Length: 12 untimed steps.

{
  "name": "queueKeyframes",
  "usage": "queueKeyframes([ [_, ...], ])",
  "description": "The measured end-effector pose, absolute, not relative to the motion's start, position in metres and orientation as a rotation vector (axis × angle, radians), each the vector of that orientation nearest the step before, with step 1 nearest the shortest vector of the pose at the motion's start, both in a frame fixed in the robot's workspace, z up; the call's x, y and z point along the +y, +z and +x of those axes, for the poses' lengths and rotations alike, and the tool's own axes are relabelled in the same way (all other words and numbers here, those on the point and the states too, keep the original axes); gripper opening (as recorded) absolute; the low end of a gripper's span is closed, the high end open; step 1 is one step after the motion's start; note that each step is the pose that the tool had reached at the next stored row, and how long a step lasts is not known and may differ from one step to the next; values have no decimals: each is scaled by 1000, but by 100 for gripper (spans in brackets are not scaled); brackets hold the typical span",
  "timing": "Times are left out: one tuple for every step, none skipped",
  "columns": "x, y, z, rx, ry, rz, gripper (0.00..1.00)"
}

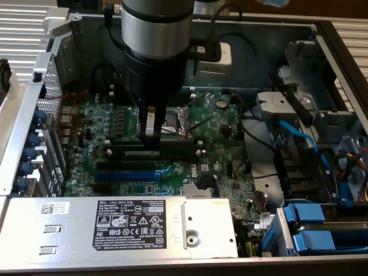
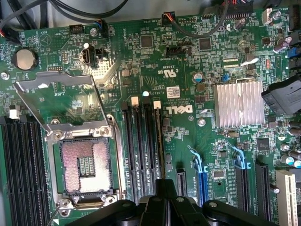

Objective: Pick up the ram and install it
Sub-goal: 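Press down the ram until it locks into place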

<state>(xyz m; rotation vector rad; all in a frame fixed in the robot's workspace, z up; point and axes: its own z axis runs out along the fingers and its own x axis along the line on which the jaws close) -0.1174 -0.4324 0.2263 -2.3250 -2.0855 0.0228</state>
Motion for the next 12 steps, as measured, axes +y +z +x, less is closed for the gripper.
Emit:
queueKeyframes([
  [-432,226,-117,-2085,23,-2325,10],
  [-432,226,-117,-2085,23,-2325,10],
  [-432,226,-117,-2085,23,-2325,10],
  [-432,226,-117,-2085,22,-2325,10],
  [-432,226,-117,-2085,21,-2325,10],
  [-432,226,-117,-2085,21,-2324,10],
  [-432,226,-117,-2085,21,-2324,10],
  [-432,226,-117,-2085,21,-2324,10],
  [-432,226,-117,-2085,21,-2324,10],
  [-432,226,-117,-2085,21,-2324,10],
  [-432,226,-117,-2085,21,-2324,10],
  [-432,226,-117,-2085,21,-2324,10],
])
